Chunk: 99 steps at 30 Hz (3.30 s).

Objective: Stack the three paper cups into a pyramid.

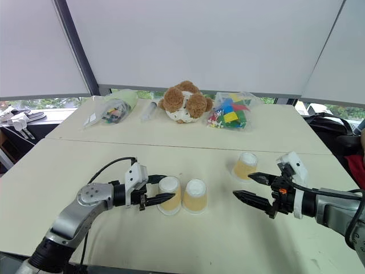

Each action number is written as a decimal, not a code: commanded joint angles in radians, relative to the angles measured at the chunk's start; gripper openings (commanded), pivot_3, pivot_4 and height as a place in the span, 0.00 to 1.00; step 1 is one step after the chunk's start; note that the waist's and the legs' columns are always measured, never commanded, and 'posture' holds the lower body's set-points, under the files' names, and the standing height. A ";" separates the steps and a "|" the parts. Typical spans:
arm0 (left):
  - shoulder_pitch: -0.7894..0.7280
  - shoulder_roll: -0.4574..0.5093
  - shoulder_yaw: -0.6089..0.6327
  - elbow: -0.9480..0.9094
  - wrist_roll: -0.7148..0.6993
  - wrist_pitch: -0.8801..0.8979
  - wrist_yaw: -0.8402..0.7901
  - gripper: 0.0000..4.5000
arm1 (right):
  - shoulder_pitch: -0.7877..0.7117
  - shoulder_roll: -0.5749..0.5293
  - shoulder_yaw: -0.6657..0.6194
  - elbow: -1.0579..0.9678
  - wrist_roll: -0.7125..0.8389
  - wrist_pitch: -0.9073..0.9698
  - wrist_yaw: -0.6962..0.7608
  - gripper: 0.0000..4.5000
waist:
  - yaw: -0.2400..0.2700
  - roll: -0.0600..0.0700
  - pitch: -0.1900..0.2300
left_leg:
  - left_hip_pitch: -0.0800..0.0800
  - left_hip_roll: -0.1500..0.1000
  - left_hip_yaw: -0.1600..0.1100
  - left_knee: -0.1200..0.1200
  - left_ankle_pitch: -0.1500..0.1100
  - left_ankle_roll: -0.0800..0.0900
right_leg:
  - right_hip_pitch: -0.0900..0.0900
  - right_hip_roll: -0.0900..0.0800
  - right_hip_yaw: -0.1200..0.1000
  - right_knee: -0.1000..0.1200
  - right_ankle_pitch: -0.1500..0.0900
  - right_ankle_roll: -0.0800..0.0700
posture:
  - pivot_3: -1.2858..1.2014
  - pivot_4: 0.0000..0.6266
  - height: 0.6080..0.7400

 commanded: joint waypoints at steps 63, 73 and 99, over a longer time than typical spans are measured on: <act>0.208 0.444 0.437 -0.598 -0.540 0.532 0.075 0.99 | -0.467 0.260 0.244 0.805 -0.456 -0.542 0.066 1.00 | -0.006 0.002 0.001 | 0.001 0.001 0.002 -0.001 0.000 0.000 | -0.001 0.000 0.000 0.000 -0.001 -0.001 | 0.52 0.24 1.00; 0.195 0.464 0.422 -0.575 -0.520 0.506 0.071 1.00 | -0.499 0.280 0.260 0.851 -0.500 -0.578 0.066 0.48 | -0.007 0.002 0.002 | 0.001 0.001 0.003 -0.001 0.000 0.000 | -0.001 0.000 0.000 0.000 0.000 -0.001 | 0.52 0.24 1.00; 0.183 0.467 0.401 -0.499 -0.468 0.459 0.064 1.00 | -0.751 0.261 0.492 0.259 -0.205 -0.048 0.277 0.47 | -0.005 0.006 0.005 | 0.000 0.001 0.003 -0.001 0.000 0.000 | -0.006 -0.001 0.001 0.003 -0.002 -0.003 | 0.52 0.24 1.00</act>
